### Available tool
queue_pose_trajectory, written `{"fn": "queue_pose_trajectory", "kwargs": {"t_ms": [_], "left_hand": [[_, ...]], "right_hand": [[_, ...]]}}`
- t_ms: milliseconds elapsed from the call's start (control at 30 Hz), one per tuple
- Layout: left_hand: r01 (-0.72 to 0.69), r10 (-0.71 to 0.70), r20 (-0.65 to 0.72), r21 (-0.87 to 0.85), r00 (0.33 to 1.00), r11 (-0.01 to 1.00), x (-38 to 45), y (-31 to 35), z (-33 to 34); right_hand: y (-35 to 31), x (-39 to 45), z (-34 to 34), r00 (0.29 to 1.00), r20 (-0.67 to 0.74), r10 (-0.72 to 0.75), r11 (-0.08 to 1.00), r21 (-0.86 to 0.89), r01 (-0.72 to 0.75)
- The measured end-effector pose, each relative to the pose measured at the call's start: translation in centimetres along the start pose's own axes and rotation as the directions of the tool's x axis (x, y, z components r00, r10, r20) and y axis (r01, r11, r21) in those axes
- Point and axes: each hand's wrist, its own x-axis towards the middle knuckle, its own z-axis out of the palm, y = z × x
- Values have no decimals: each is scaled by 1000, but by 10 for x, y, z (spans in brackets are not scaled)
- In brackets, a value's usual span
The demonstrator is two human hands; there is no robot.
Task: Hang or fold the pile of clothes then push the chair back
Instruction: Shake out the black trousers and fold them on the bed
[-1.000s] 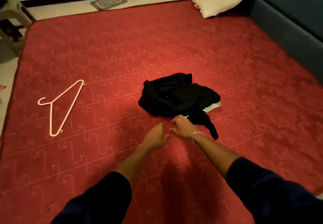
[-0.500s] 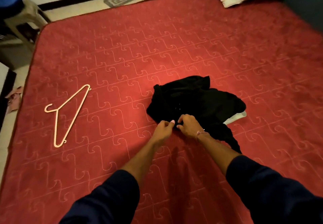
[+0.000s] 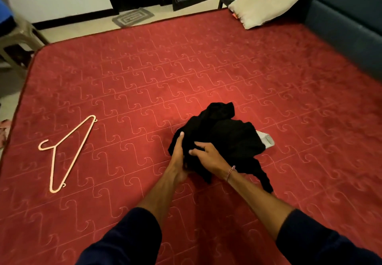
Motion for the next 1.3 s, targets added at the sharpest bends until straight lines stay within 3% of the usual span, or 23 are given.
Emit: {"fn": "queue_pose_trajectory", "kwargs": {"t_ms": [100, 233, 333, 500, 600, 733, 867, 967, 1100, 1300], "left_hand": [[-80, 83, 69, -52, 994, 995, -16, 17, 1], [-130, 134, -62, 57, 989, 990, -43, 35, 7], [-250, 254, -55, 78, 966, 965, -75, 52, 21], [-362, 361, 28, 75, 932, 929, -135, 81, 49], [-403, 397, 90, 57, 913, 913, -175, 102, 64], [-477, 457, 168, 102, 873, 873, -234, 130, 85], [-523, 495, 208, 105, 843, 846, -286, 152, 101], [-570, 522, 268, 147, 810, 808, -321, 168, 105], [-610, 554, 288, 160, 781, 776, -371, 186, 96], [-647, 593, 283, 161, 754, 746, -435, 204, 63]], "right_hand": [[-13, -19, 3, 995, 76, -60, 997, -41, 63], [-26, -47, 1, 991, 90, -98, 985, -133, 109], [-38, -69, 1, 984, 97, -147, 963, -213, 165], [-81, -101, -1, 931, -133, -339, 862, -440, 251], [-117, -116, -5, 878, -281, -388, 882, -391, 264], [-159, -130, -13, 817, -333, -471, 836, -464, 293], [-200, -150, -10, 767, -314, -560, 781, -510, 361], [-237, -168, -1, 780, -251, -573, 756, -529, 386], [-278, -192, 19, 759, -93, -645, 693, -490, 529], [-321, -228, 62, 756, -9, -655, 687, -422, 591]]}}
